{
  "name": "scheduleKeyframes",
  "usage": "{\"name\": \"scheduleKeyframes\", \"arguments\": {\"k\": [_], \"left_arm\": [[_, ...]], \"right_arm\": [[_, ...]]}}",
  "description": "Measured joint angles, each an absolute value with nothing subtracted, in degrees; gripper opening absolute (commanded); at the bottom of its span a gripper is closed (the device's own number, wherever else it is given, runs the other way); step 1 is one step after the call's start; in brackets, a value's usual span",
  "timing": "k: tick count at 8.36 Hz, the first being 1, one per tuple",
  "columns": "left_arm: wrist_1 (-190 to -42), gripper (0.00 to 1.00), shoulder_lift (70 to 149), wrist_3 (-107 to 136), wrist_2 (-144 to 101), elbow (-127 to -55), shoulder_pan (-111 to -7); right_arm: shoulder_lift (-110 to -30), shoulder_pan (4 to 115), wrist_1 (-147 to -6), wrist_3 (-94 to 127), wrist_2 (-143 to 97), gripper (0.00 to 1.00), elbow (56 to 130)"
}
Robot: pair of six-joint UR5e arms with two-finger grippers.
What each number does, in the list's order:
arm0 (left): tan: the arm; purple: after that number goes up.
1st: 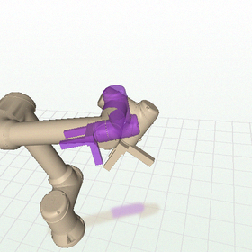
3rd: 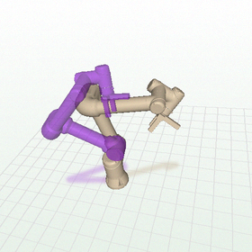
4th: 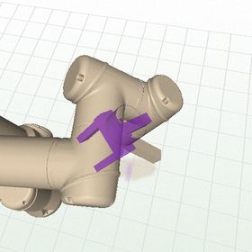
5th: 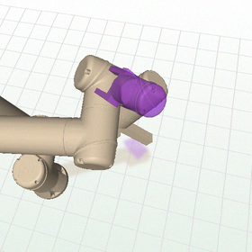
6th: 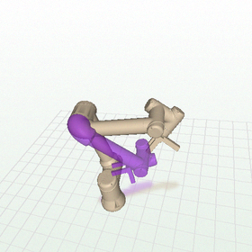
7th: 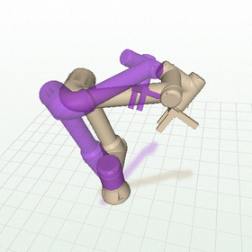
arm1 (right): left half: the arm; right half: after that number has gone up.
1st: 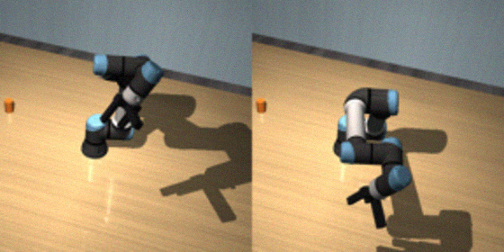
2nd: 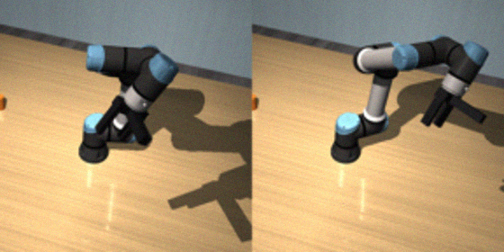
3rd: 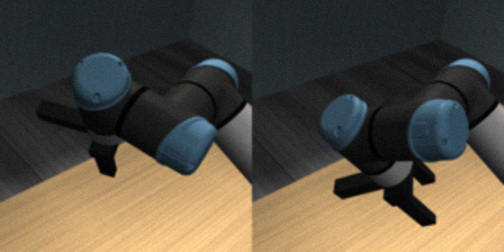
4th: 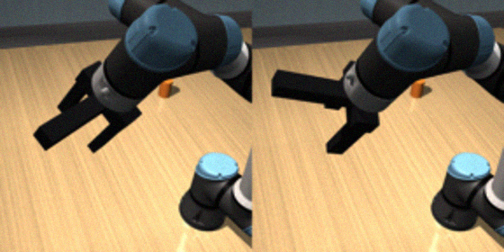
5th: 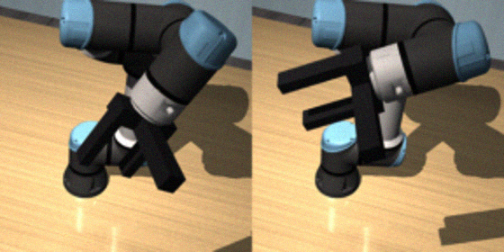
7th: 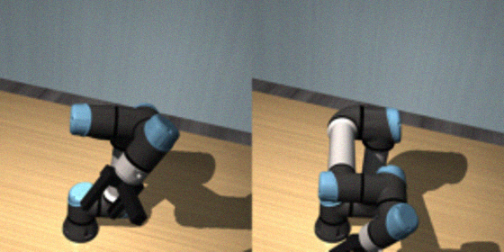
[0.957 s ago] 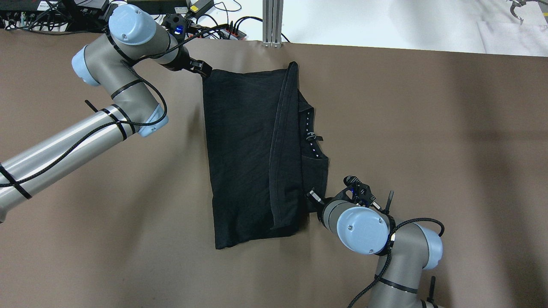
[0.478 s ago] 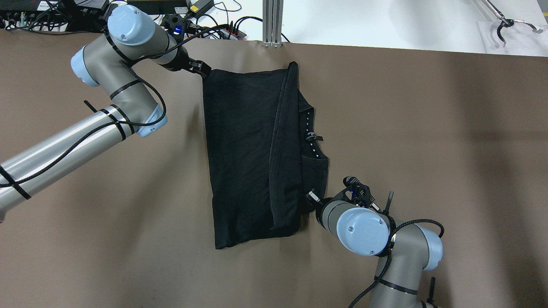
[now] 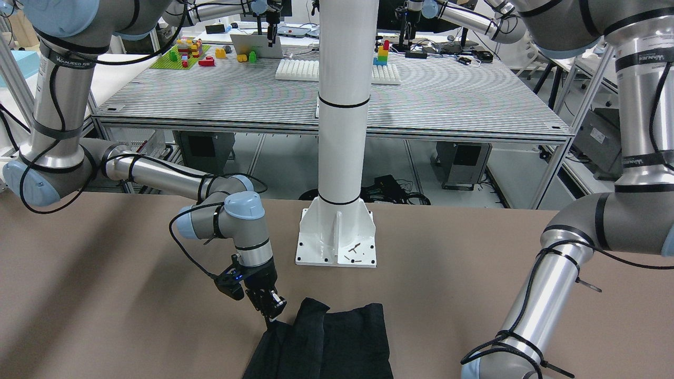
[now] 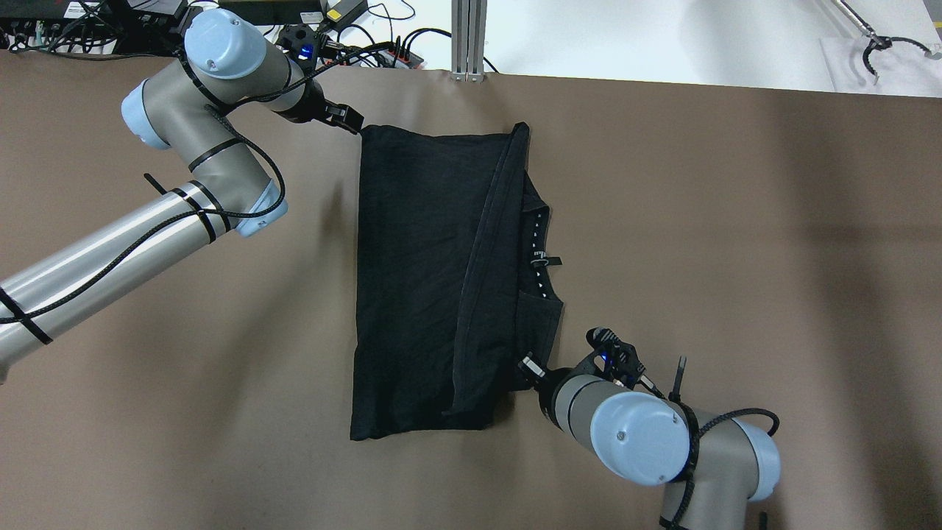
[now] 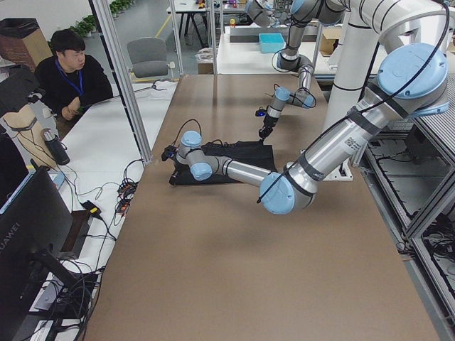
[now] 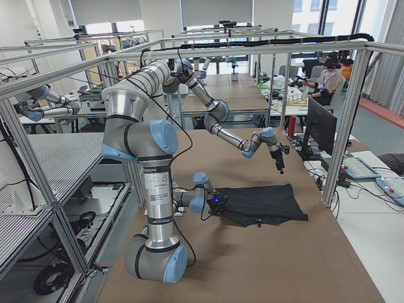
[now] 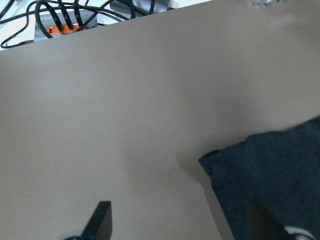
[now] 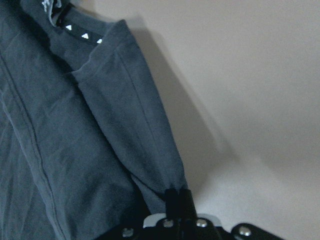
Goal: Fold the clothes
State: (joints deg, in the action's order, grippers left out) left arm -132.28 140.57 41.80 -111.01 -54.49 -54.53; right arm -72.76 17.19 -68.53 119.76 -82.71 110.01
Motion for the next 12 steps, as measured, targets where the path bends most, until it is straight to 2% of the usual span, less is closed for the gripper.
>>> {"name": "scheduleKeyframes", "arguments": {"k": [2, 3, 4, 8, 12], "left_arm": [[-132.3, 0.95, 140.1, 41.9, -111.1, -55.1, -54.4], [-132.3, 0.95, 140.0, 41.9, -111.1, -55.2, -54.4], [-132.3, 0.95, 140.0, 41.9, -111.2, -55.2, -54.4], [-132.3, 0.95, 140.0, 41.9, -111.2, -55.3, -54.3], [-132.3, 0.95, 140.0, 41.9, -111.2, -55.2, -54.3]], "right_arm": [[-75.5, 15.3, -68.5, 117.8, -81.2, 0.0, 112.0], [-76.4, 15.0, -68.5, 116.4, -81.0, 0.52, 112.3], [-76.9, 15.0, -68.5, 115.4, -80.9, 0.92, 112.8], [-75.0, 17.0, -74.8, 105.3, -81.9, 0.94, 118.9], [-63.3, 17.5, -89.9, 87.6, -81.9, 0.91, 117.5]]}}
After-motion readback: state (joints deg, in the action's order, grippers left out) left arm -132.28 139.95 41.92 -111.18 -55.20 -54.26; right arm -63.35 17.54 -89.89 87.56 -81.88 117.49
